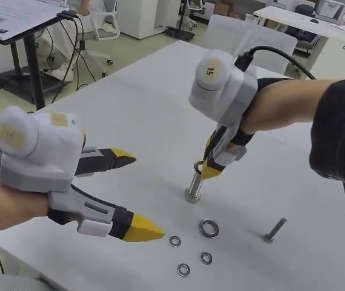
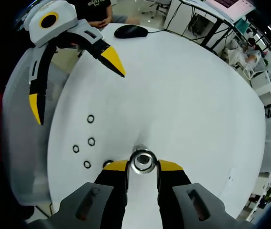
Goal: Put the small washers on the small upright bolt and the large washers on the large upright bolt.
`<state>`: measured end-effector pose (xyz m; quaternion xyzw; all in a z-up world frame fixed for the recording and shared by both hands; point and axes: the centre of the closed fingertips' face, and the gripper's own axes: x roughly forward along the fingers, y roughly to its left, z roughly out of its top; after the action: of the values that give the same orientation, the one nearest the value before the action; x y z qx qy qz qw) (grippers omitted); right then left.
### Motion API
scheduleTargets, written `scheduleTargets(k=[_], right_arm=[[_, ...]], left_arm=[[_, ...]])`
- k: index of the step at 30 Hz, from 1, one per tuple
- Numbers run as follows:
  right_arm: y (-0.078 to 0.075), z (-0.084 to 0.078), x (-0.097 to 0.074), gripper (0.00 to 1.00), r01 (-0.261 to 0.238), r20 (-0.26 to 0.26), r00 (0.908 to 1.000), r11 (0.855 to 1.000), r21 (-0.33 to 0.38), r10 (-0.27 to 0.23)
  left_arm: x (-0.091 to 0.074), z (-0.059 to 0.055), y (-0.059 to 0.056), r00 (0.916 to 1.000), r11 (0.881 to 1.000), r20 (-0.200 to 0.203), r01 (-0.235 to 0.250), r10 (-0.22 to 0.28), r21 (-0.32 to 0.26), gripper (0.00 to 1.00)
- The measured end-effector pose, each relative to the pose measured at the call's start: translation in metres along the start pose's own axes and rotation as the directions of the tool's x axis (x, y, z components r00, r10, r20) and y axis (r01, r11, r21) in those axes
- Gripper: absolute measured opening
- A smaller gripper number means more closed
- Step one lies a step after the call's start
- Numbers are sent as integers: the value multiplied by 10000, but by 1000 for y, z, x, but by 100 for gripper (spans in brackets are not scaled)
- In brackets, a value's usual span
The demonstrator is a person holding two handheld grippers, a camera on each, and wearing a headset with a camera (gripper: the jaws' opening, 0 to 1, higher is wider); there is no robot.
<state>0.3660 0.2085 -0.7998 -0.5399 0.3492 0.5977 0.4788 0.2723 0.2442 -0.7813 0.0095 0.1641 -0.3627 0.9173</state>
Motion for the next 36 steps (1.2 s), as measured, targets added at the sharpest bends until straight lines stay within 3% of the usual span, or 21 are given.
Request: scheduleTargets(k=[15,36], right_arm=[[-1,-3,8,24,-158,-213,9996,9999,9,158],[-3,-9,24,24,-455,-466,9979,9989,101,459]], left_arm=[[3,-11,1,9997,9974,-260,-8,26,725,91],[8,-14,3,9993,9963,-366,45,-14,853,90]])
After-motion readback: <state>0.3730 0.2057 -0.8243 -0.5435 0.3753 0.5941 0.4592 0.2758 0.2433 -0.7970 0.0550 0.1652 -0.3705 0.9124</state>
